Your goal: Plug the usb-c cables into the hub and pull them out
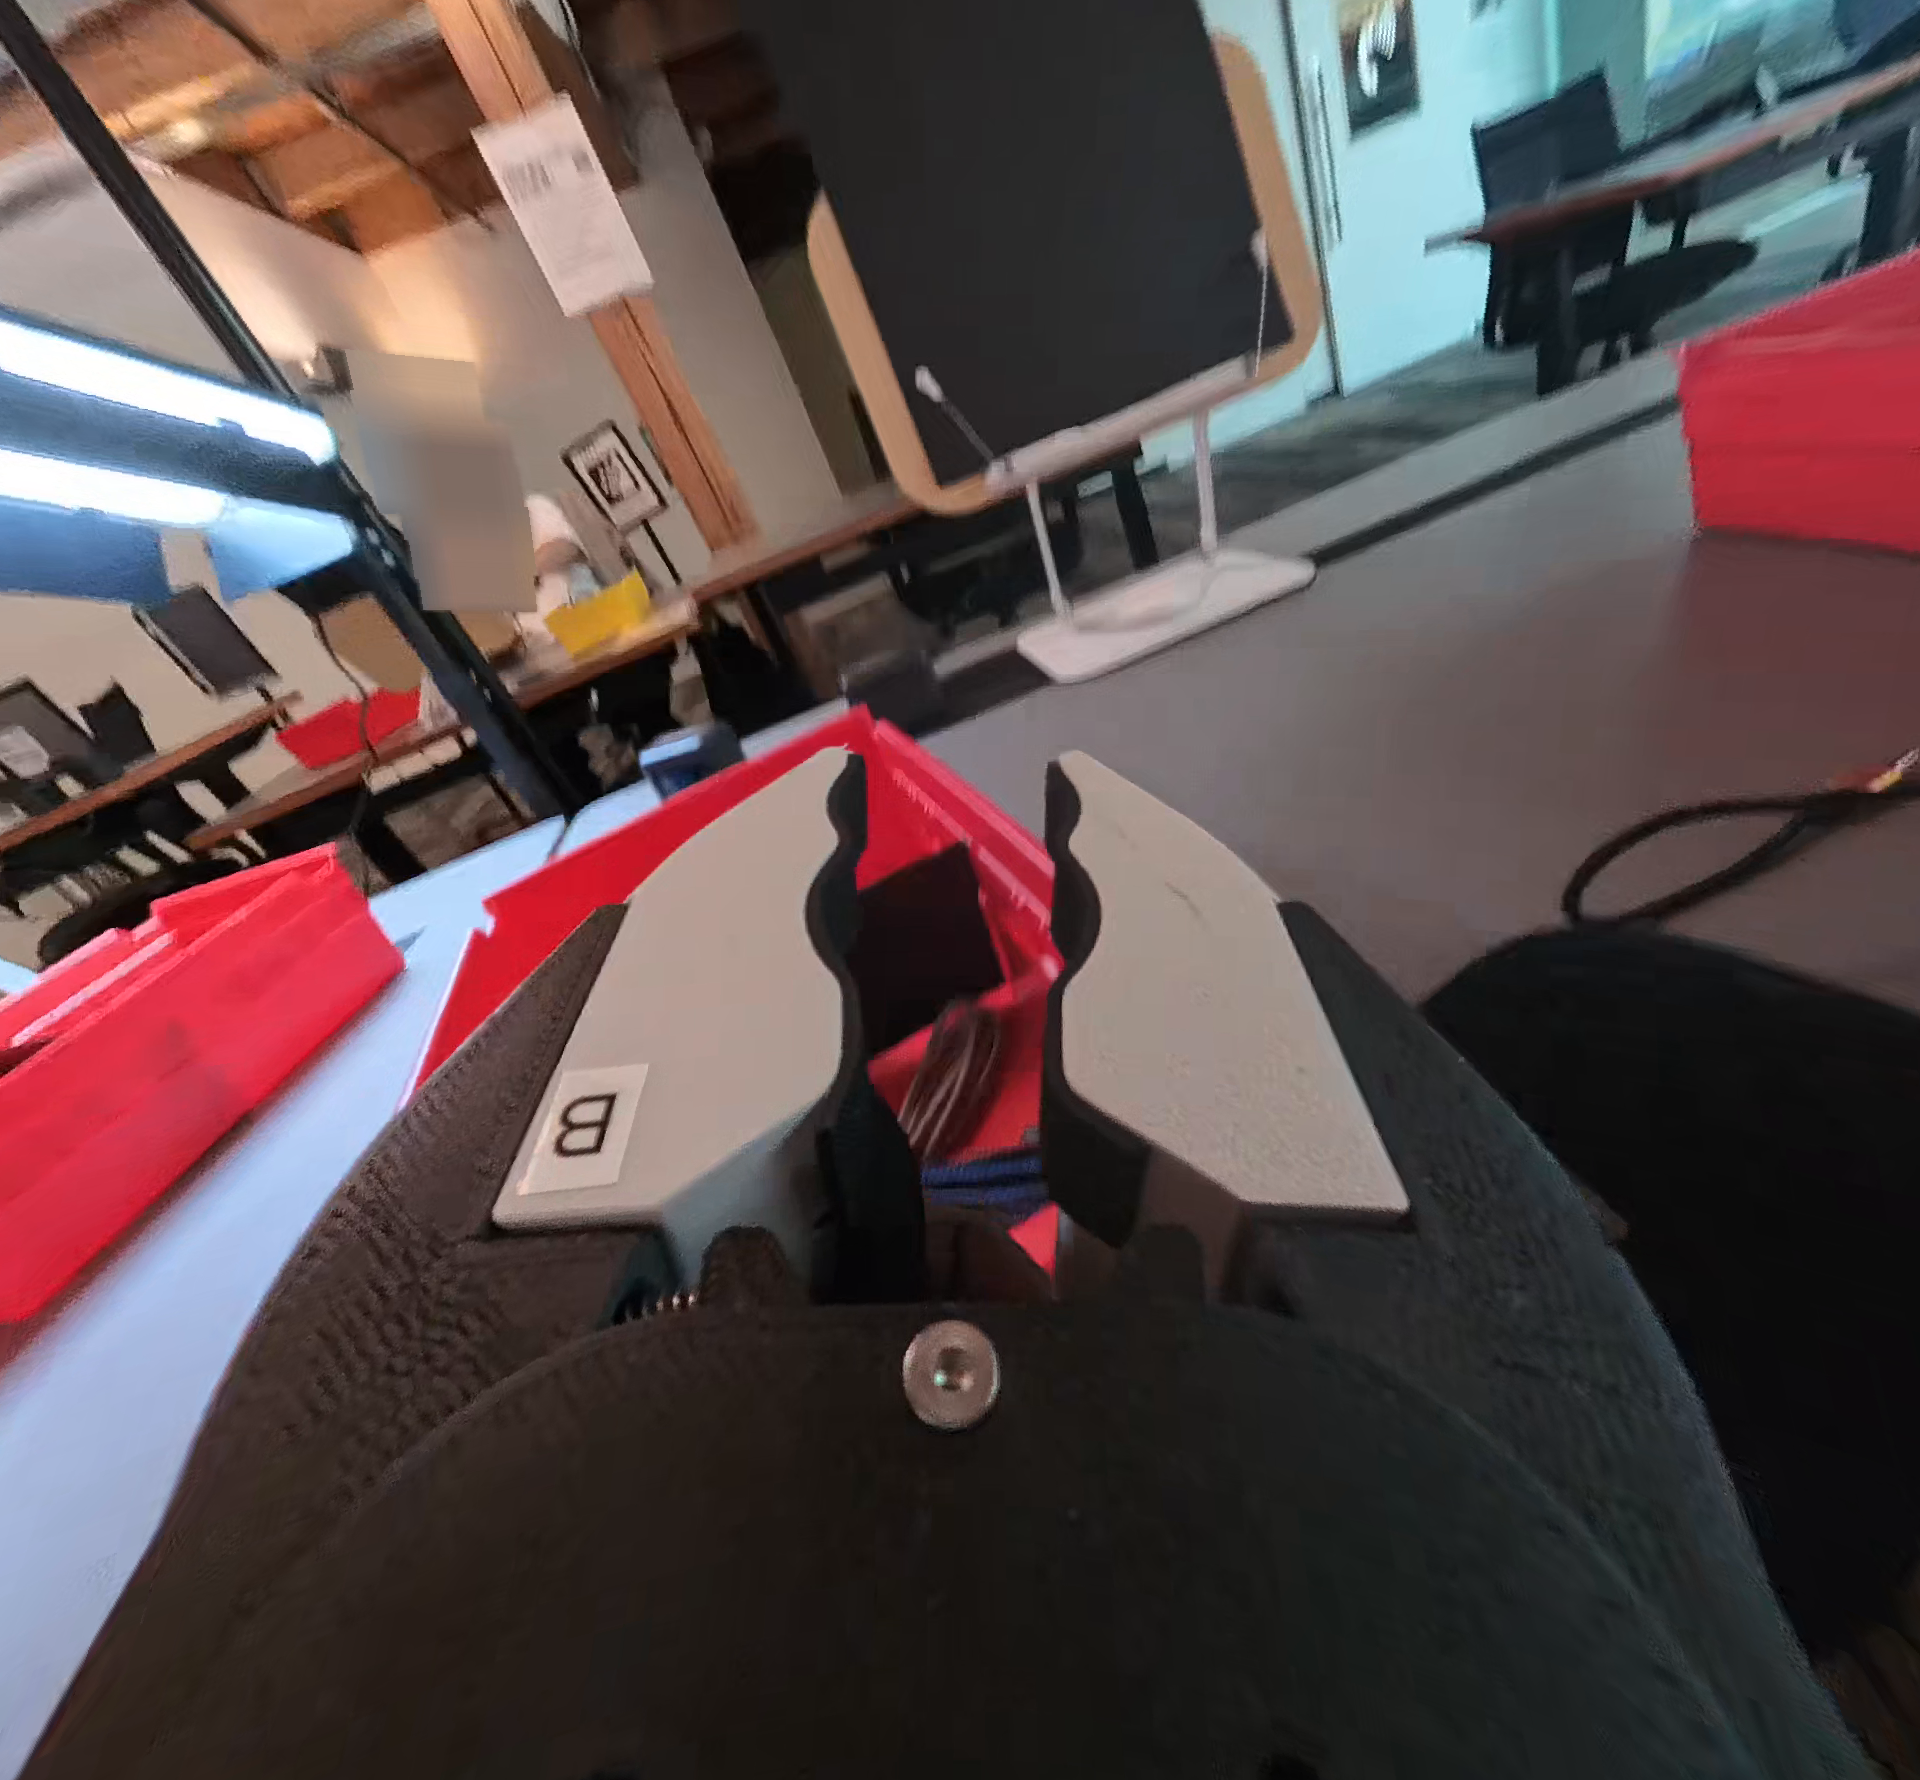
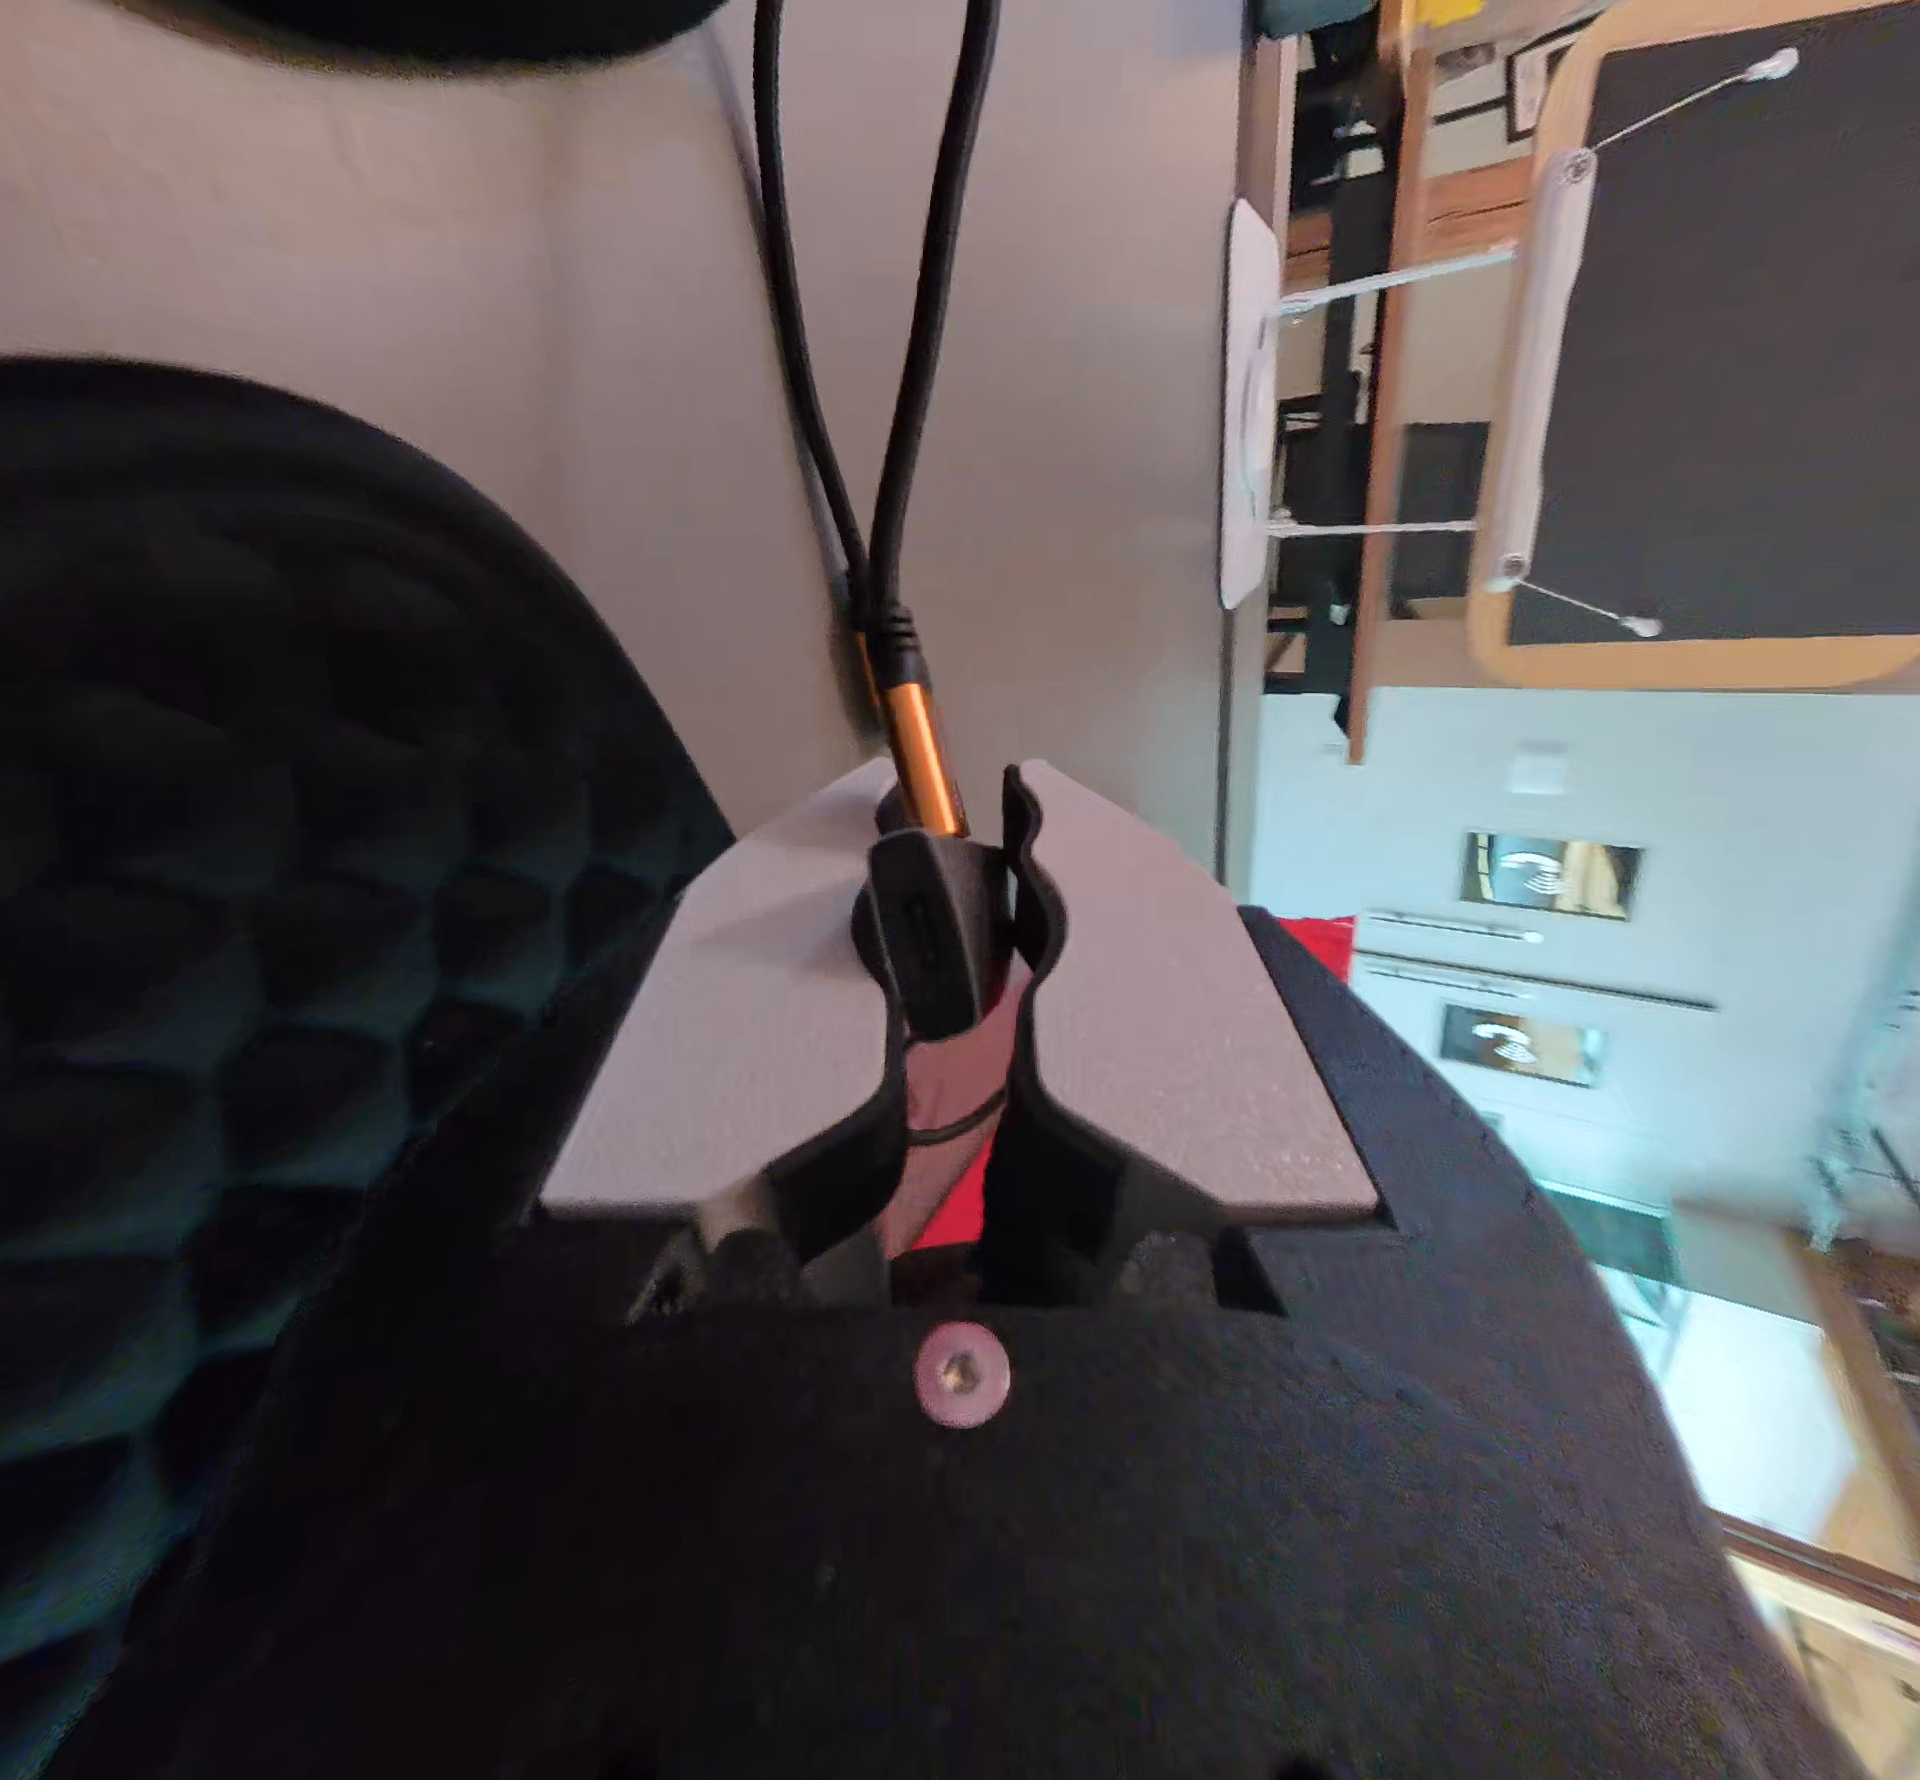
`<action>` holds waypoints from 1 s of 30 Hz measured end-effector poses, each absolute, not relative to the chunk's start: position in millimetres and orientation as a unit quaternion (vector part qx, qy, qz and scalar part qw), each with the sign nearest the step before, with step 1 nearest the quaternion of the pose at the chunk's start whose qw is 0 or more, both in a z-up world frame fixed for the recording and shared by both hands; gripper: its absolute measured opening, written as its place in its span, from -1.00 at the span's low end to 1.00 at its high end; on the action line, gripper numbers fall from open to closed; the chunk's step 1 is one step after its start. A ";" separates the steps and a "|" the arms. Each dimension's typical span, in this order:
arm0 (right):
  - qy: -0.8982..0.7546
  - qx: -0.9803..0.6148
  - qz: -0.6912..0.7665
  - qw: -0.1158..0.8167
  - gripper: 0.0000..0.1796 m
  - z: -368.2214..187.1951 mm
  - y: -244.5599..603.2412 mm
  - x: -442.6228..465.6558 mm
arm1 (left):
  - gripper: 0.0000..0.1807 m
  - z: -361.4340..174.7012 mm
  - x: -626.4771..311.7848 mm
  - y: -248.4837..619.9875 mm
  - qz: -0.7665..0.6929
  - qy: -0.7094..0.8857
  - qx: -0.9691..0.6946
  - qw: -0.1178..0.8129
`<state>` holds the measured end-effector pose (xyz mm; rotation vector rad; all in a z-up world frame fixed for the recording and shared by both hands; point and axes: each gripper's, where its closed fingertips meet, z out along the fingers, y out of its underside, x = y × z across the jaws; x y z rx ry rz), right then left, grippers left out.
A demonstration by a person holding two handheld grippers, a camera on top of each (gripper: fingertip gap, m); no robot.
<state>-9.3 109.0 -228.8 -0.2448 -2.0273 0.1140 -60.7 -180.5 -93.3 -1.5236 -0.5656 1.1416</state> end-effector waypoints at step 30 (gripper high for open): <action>-0.777 -0.260 0.429 0.380 -0.33 -162.6 91.3 31.0 | -0.76 -191.2 -111.2 -292.0 0.374 -0.289 -0.858 0.199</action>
